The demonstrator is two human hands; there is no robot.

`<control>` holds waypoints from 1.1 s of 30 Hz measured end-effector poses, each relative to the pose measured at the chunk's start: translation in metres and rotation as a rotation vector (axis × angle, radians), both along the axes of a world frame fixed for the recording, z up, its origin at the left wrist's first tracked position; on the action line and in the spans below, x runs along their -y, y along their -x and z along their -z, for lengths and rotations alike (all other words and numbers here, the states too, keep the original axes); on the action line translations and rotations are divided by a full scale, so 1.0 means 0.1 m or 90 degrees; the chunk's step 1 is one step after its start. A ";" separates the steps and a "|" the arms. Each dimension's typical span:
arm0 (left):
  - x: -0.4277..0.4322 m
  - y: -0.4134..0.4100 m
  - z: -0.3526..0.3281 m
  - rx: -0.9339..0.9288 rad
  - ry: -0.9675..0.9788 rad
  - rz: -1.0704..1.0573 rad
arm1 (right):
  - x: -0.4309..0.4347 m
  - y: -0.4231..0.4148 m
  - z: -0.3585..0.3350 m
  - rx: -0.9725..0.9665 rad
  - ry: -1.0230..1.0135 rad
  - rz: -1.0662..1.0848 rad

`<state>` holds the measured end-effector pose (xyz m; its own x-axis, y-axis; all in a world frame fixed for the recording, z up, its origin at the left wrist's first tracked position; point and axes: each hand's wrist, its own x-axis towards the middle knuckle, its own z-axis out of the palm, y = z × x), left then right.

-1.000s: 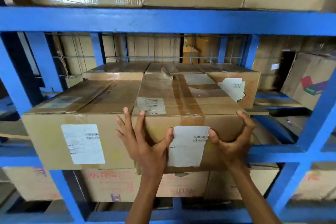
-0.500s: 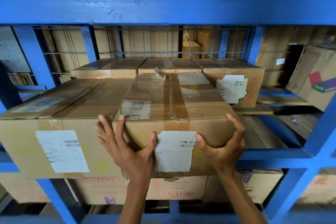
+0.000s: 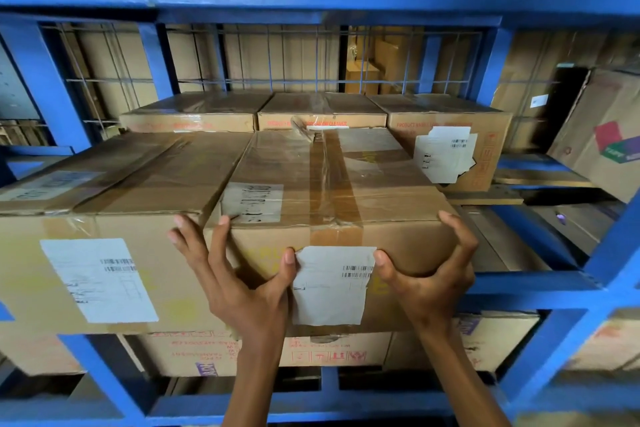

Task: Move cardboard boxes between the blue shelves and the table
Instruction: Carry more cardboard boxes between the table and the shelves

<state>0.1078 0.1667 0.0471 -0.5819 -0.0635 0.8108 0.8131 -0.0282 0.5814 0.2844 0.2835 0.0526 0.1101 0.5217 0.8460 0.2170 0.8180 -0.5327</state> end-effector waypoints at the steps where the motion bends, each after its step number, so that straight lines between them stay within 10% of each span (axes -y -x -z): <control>1: 0.01 0.00 0.02 0.000 0.003 0.004 | 0.00 0.00 0.02 -0.002 -0.004 0.004; 33: -0.46 0.07 0.73 -0.227 0.155 -0.174 | -0.14 0.59 0.72 0.196 -0.226 0.265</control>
<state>0.1004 0.2125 -0.0256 -0.2541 0.0405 0.9663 0.9210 0.3153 0.2289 0.2255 0.2972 -0.0191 -0.0320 0.1690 0.9851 0.6560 0.7471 -0.1068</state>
